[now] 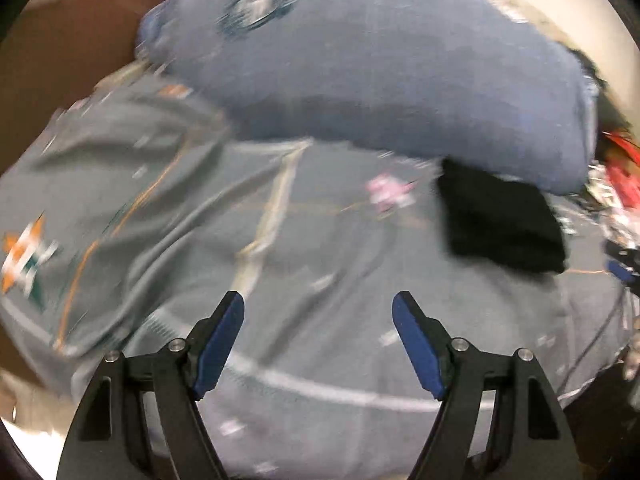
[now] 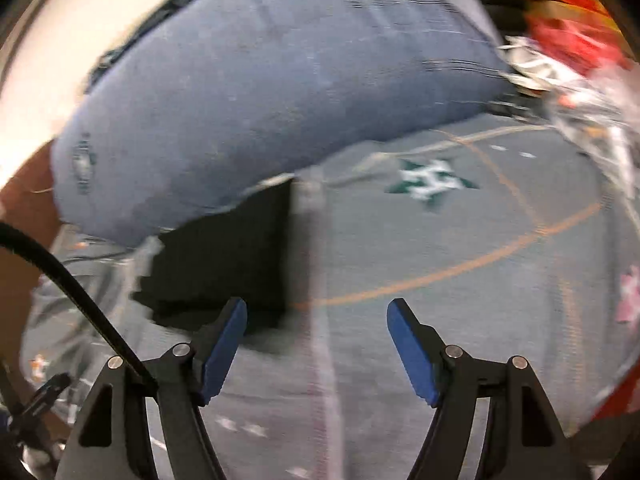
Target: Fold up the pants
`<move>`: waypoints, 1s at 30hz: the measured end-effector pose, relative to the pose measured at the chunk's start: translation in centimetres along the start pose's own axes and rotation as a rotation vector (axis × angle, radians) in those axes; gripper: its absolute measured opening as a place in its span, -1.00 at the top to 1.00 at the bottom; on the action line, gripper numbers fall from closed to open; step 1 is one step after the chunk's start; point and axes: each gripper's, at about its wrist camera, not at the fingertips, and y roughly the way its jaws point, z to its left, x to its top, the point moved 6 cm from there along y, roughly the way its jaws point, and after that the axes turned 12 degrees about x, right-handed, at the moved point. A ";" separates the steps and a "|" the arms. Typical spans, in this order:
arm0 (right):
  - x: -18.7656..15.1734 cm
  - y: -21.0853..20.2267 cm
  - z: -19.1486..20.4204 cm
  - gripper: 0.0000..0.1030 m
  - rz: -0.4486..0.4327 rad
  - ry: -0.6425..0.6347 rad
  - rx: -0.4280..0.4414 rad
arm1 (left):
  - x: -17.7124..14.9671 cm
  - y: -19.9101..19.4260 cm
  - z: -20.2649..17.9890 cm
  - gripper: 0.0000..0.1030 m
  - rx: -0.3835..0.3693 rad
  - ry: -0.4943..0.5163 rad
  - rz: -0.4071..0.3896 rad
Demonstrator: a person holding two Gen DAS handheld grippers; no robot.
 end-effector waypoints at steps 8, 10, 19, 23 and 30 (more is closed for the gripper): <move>-3.3 7.2 4.7 -0.50 0.187 -0.030 0.189 | 2.2 -1.3 -8.0 -0.48 -0.114 0.044 -0.038; -3.5 9.3 4.0 -0.50 0.223 -0.046 0.158 | 2.0 -1.2 -8.4 -0.48 -0.107 0.056 -0.038; -1.0 10.2 -1.0 -0.49 0.141 0.126 0.164 | 1.4 -0.7 -7.5 -0.48 -0.103 -0.009 -0.009; -2.0 6.4 0.4 -0.51 0.090 0.069 0.161 | 1.4 -1.3 -7.2 -0.48 -0.048 -0.014 -0.068; -4.2 1.9 2.6 -0.56 -0.004 -0.055 0.113 | 3.4 -7.0 -7.0 -1.00 0.153 -0.015 -0.359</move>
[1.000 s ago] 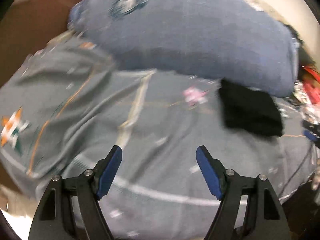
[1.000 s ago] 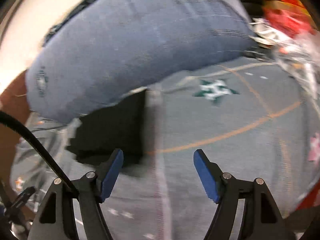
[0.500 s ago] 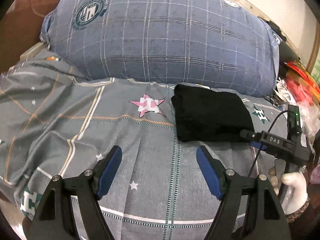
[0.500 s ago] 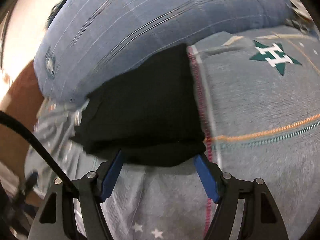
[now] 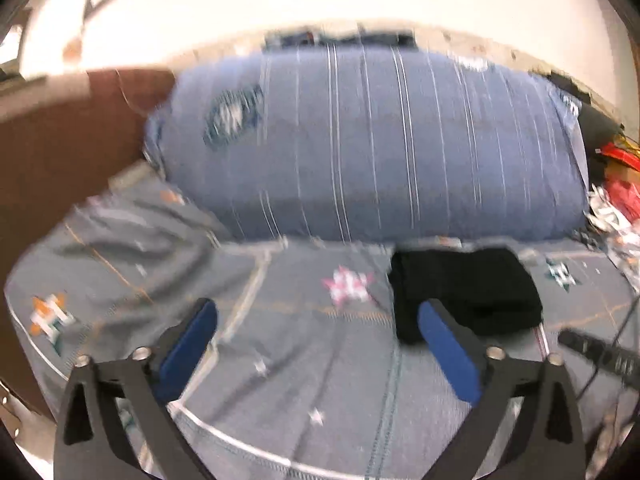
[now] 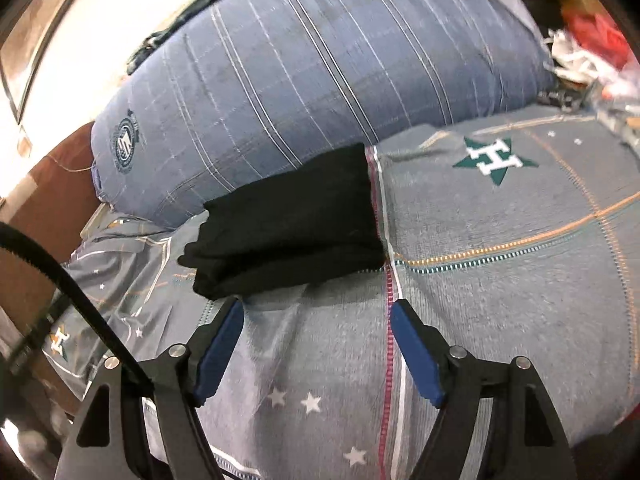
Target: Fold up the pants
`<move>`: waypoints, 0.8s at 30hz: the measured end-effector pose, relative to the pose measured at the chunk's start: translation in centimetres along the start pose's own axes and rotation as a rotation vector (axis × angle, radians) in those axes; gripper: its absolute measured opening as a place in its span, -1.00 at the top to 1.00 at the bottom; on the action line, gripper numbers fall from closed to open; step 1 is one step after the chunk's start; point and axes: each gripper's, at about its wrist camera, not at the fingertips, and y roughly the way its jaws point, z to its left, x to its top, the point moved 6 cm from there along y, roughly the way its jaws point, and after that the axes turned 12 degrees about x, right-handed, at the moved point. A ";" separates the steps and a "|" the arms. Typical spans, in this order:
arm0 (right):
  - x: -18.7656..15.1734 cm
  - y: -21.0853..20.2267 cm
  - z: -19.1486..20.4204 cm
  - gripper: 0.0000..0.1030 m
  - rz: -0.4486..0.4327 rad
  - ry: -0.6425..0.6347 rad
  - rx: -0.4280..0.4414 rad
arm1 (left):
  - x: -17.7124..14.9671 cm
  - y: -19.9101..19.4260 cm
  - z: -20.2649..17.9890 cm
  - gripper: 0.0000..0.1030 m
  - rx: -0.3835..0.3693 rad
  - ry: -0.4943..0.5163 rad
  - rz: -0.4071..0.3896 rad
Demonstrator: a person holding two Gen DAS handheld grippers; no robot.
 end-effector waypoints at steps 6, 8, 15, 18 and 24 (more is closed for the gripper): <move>-0.5 0.5 2.0 -0.62 0.003 -0.048 -0.001 | 4.4 -0.3 -1.4 -1.00 0.038 0.028 -0.080; -0.8 0.7 2.3 -0.62 0.016 -0.036 -0.002 | 4.7 0.4 -1.9 -1.00 -0.029 0.005 -0.010; -2.6 0.5 3.7 -0.63 0.074 -0.041 -0.047 | -0.9 2.2 -2.0 -1.00 -0.117 -0.090 0.213; -3.2 0.6 4.4 -0.63 0.094 -0.040 -0.050 | -3.0 3.0 -1.9 -1.00 -0.142 -0.108 0.316; -3.4 1.2 6.2 -0.66 0.103 -0.101 -0.049 | -4.0 2.8 -2.4 -1.00 -0.114 -0.066 0.340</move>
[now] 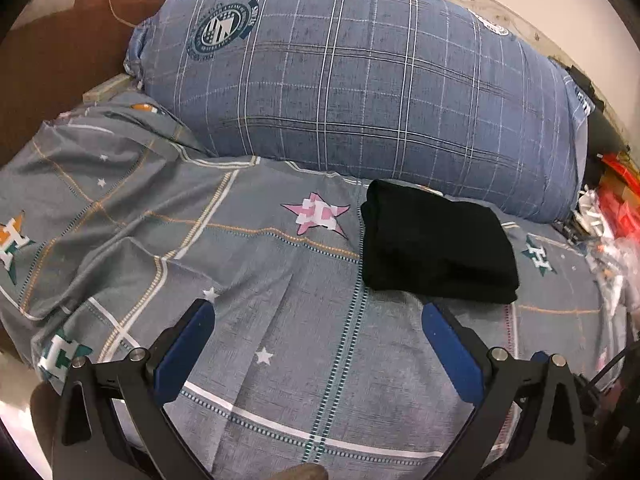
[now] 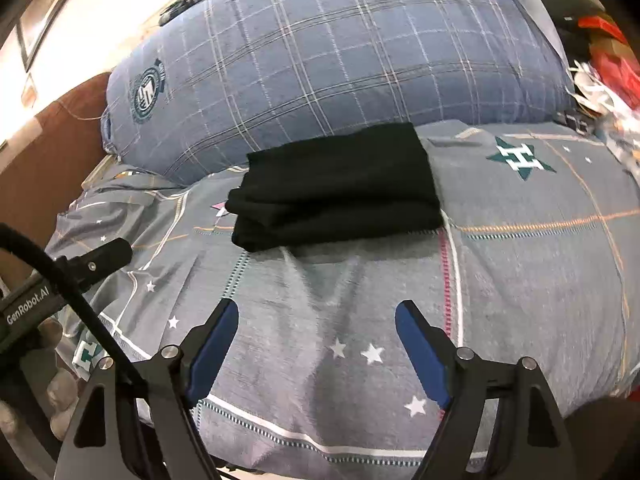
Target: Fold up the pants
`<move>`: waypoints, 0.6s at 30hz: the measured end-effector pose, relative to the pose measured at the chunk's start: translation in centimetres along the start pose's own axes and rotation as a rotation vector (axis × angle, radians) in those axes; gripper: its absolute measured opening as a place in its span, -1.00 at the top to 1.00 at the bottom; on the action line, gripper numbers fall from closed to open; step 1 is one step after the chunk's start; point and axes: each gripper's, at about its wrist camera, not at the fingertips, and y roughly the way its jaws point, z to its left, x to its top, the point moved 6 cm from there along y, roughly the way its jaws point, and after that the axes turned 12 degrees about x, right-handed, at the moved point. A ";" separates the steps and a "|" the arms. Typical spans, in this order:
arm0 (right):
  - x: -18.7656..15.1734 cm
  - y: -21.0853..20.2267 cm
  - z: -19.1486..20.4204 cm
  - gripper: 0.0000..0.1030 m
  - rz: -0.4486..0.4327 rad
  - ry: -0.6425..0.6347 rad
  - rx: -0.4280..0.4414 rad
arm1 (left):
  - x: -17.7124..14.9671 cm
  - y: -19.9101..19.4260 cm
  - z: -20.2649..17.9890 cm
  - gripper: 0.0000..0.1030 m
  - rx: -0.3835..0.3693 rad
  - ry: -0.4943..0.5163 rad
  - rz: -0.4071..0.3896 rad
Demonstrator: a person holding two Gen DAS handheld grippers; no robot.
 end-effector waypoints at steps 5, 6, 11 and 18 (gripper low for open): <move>-0.5 1.1 -1.1 -0.67 0.018 0.031 -0.003 | -0.6 0.4 -1.3 -1.00 0.010 0.059 -0.007; -0.7 1.4 -1.8 -0.67 0.018 0.046 -0.012 | -0.6 0.7 -1.7 -1.00 0.012 0.074 -0.006; -1.0 2.0 -3.9 -0.67 0.028 0.100 -0.035 | -1.3 1.8 -3.3 -1.00 -0.011 0.120 0.031; -0.8 3.1 -5.2 -0.68 0.037 0.118 -0.040 | -1.9 3.1 -4.3 -1.00 -0.005 0.163 0.063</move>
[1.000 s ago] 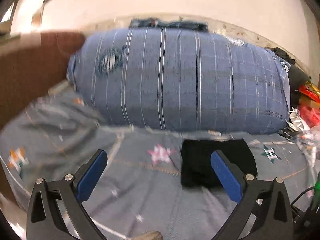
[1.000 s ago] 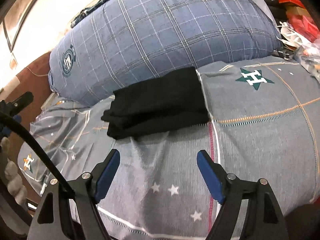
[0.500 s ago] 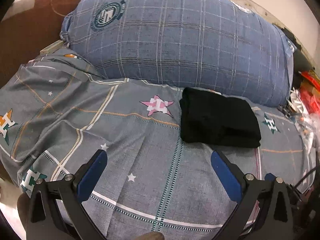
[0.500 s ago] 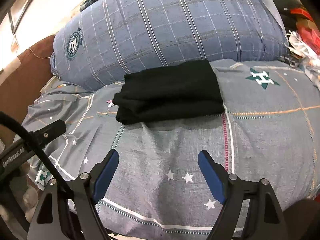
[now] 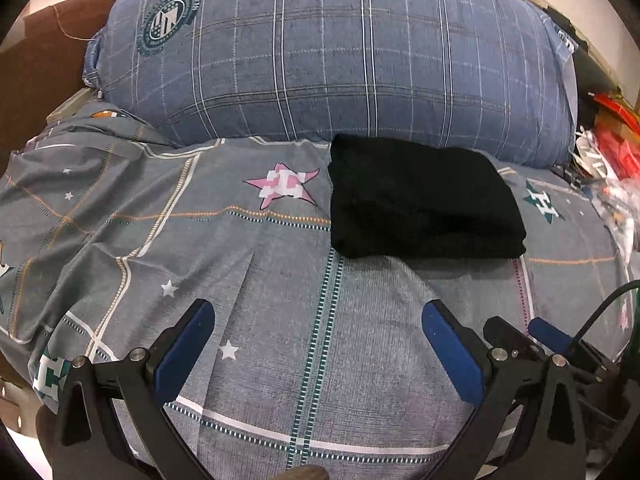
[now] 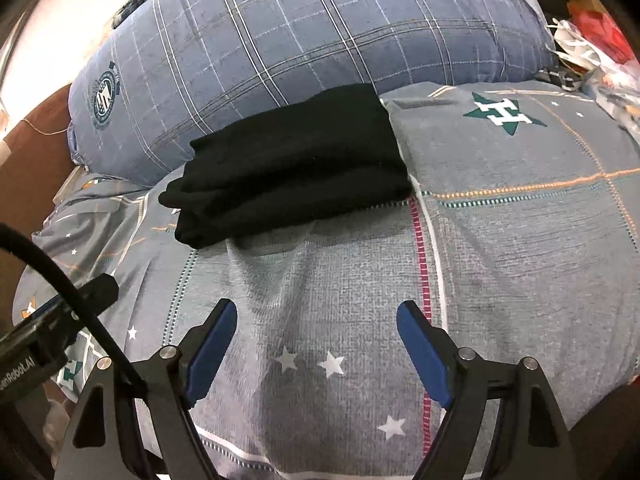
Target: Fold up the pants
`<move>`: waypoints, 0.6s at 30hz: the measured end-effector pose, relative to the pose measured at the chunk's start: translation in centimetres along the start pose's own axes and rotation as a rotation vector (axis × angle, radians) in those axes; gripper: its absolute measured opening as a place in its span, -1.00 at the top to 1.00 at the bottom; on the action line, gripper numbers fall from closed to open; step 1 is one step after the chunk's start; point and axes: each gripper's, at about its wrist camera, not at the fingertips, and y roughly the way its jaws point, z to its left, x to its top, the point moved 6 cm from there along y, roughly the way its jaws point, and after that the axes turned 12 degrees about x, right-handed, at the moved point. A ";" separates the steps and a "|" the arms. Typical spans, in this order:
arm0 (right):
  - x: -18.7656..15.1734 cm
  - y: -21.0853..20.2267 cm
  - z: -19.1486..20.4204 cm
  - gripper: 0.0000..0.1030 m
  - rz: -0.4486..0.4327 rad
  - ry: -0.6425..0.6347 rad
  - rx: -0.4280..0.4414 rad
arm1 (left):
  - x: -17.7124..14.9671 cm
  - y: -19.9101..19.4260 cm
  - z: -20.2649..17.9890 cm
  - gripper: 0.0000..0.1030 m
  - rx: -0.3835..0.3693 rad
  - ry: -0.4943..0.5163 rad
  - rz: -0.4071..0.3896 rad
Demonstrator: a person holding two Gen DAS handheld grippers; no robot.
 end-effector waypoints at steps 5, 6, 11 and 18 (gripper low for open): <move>-0.1 1.0 -0.1 -0.68 0.024 -0.004 0.004 | -0.1 0.7 -0.7 -1.00 -0.012 0.013 0.018; 0.0 1.1 -0.1 -0.68 0.025 -0.006 0.003 | -0.1 0.8 -0.8 -1.00 -0.014 0.016 0.021; 0.0 1.3 -0.4 -0.69 0.028 -0.014 -0.008 | -0.5 1.3 -1.5 -1.00 -0.022 0.035 0.037; -0.3 1.7 -0.7 -0.70 0.039 -0.001 -0.007 | -0.8 1.6 -1.8 -1.00 -0.031 0.043 0.052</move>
